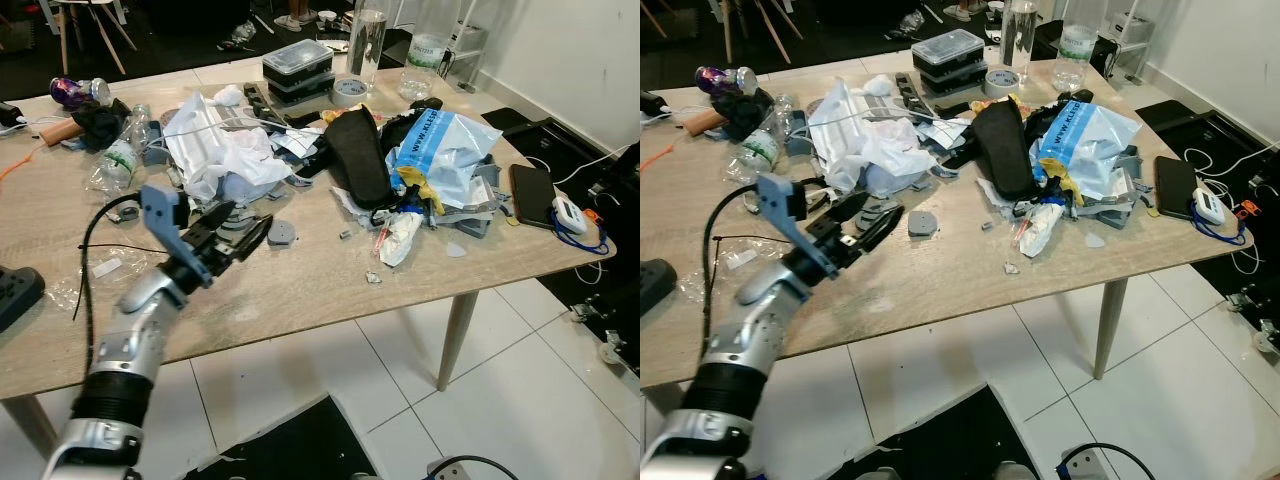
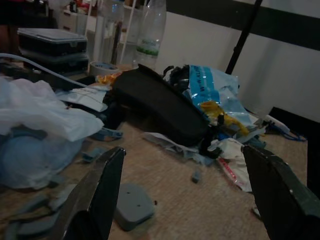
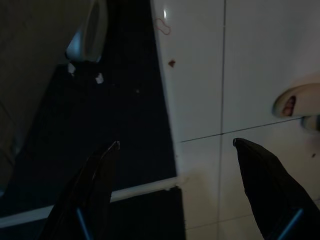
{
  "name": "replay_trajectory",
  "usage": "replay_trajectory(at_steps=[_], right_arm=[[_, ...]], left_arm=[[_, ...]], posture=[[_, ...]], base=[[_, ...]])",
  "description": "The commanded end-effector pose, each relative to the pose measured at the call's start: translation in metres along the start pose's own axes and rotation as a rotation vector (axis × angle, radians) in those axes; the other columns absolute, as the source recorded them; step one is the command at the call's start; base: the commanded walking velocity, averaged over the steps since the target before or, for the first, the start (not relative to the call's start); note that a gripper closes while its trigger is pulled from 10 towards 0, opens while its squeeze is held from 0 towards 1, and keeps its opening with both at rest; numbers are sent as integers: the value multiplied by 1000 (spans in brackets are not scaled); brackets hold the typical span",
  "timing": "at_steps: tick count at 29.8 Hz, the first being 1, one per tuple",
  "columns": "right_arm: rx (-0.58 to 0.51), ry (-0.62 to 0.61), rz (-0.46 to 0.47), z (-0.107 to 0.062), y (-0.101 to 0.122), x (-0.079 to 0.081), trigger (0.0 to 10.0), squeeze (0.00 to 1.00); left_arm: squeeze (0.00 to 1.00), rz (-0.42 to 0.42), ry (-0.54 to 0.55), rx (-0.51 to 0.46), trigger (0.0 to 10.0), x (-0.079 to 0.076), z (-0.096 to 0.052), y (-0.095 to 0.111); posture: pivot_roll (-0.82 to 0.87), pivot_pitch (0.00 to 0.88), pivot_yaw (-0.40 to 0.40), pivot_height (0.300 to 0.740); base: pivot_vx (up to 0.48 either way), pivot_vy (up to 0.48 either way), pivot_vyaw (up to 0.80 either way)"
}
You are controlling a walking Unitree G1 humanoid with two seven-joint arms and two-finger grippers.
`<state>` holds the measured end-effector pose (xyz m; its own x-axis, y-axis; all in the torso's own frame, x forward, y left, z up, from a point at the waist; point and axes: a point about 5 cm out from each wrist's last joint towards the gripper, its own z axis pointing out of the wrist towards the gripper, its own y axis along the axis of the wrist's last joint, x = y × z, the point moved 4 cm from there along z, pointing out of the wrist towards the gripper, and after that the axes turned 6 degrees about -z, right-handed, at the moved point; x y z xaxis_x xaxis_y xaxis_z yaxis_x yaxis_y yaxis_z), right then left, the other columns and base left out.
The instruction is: Picking trash to rubbish bin
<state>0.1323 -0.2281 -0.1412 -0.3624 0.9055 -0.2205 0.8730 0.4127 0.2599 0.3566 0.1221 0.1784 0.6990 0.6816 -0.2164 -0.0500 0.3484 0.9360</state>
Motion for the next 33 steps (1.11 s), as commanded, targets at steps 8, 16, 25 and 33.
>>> replay_trajectory(at_steps=[8, 16, 25, 33], right_arm=[[26, 3, 21, -1, -9, 2, 10000, 0], [23, 8, 19, 0, -5, 6, 10000, 0], [18, 8, 10, 1, -1, 6, 10000, 0], [31, 7, 14, -1, -11, 4, 10000, 0]], left_arm=[[0, 93, 133, 60, 10000, 6, 4, -14], [0, 115, 144, 111, 10000, 2, 7, -26], [0, 125, 179, 160, 10000, -4, 9, -43], [0, 137, 271, 160, 10000, 8, 7, -46]], posture=[[42, 97, -7, 740], [42, 97, -7, 740], [40, 95, -10, 740], [38, 100, -8, 740]], base=[[0, -156, 0], [0, 0, 0], [0, -53, 0], [0, -180, 0]])
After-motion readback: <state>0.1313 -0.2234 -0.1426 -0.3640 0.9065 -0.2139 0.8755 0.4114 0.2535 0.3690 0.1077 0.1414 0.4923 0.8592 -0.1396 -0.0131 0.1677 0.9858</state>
